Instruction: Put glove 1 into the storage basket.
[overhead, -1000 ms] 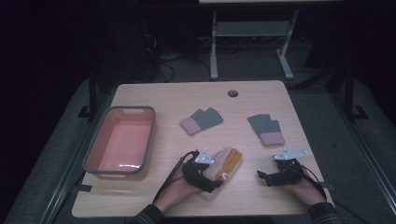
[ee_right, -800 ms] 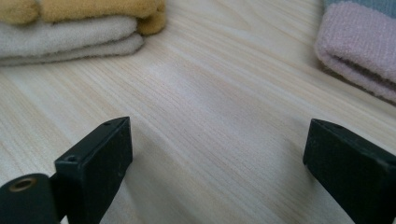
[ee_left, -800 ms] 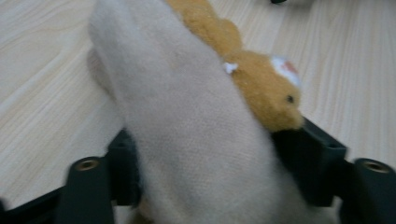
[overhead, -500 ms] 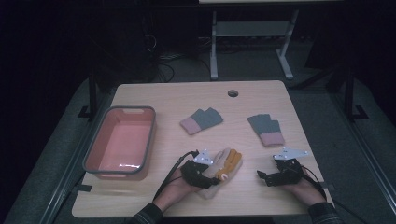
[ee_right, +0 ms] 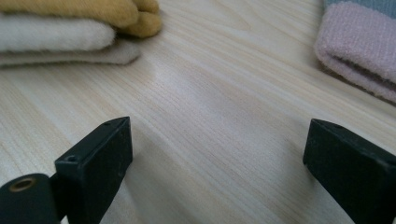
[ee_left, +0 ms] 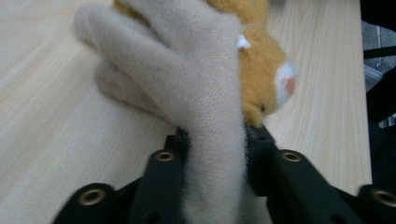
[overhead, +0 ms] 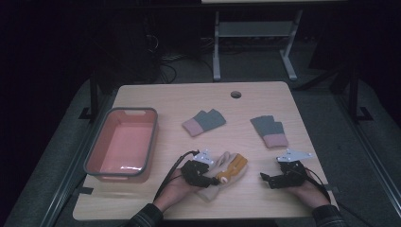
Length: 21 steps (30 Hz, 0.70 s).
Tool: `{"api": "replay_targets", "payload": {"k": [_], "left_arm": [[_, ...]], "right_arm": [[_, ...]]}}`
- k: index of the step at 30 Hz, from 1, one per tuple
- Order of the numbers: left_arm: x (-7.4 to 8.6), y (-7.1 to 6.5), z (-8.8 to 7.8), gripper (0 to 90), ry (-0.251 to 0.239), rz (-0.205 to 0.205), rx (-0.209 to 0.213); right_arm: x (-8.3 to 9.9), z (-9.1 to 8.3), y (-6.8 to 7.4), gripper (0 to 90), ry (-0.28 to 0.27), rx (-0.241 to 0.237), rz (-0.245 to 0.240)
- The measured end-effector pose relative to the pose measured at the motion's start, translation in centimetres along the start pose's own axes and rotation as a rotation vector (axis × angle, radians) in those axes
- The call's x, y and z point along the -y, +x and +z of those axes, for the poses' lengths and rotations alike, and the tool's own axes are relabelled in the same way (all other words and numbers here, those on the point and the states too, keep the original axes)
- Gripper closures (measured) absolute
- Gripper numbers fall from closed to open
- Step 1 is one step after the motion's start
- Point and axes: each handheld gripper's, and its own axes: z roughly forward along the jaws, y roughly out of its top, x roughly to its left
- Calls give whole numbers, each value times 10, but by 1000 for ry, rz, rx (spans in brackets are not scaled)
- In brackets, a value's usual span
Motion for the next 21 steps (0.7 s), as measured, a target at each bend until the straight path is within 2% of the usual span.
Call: {"api": "replay_targets", "payload": {"k": [9, 14, 18, 21], "left_arm": [[-1, 0, -3, 785, 10, -4, 12], [-4, -1, -7, 789, 12, 13, 13], [-8, -2, -15, 789, -3, 16, 12], [-12, -1, -23, 788, 3, 30, 6]], "right_arm": [[0, 0, 0, 77, 1, 0, 0], [0, 0, 0, 77, 0, 0, -1], [0, 0, 0, 78, 0, 0, -1], [0, 0, 0, 78, 0, 0, -1]]}}
